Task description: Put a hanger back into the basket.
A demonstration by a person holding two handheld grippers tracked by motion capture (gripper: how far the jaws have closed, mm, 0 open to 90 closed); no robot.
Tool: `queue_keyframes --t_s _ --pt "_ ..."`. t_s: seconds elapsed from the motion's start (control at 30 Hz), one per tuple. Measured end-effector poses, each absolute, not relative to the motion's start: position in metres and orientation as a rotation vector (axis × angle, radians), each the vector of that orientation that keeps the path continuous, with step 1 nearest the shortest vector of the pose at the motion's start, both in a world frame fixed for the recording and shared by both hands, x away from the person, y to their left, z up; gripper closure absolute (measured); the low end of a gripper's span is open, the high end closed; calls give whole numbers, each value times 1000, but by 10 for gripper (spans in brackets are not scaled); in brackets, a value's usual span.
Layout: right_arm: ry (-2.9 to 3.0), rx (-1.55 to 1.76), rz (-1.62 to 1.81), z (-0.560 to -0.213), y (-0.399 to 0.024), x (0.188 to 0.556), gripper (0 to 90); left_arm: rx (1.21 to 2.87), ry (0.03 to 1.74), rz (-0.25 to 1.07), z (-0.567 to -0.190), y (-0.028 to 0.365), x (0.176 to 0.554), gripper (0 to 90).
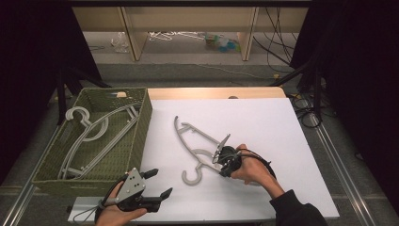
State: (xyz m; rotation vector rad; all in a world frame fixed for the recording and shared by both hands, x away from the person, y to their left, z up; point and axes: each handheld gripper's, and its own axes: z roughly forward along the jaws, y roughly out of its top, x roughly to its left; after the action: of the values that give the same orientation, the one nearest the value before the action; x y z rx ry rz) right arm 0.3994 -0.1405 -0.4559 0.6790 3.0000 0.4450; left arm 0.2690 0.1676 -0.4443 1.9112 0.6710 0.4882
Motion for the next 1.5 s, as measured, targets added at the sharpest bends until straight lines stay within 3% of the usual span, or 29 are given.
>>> queue_keyframes --t_s 0.2,0.5,0.67,1.27,1.5 --pt "3058 592 579 -438 -161 383 820 1909 676 426 -443 160 278 289" --pt "3134 477 672 -430 -172 357 819 2121 521 536 -447 133 299 359" --pt "3146 430 678 -426 -170 352 819 2171 444 512 -453 125 312 407" --pt "3171 304 711 -422 -169 345 818 2321 275 533 -466 99 323 409" --pt "3174 286 709 -422 -169 344 818 2339 211 506 -469 92 326 495"
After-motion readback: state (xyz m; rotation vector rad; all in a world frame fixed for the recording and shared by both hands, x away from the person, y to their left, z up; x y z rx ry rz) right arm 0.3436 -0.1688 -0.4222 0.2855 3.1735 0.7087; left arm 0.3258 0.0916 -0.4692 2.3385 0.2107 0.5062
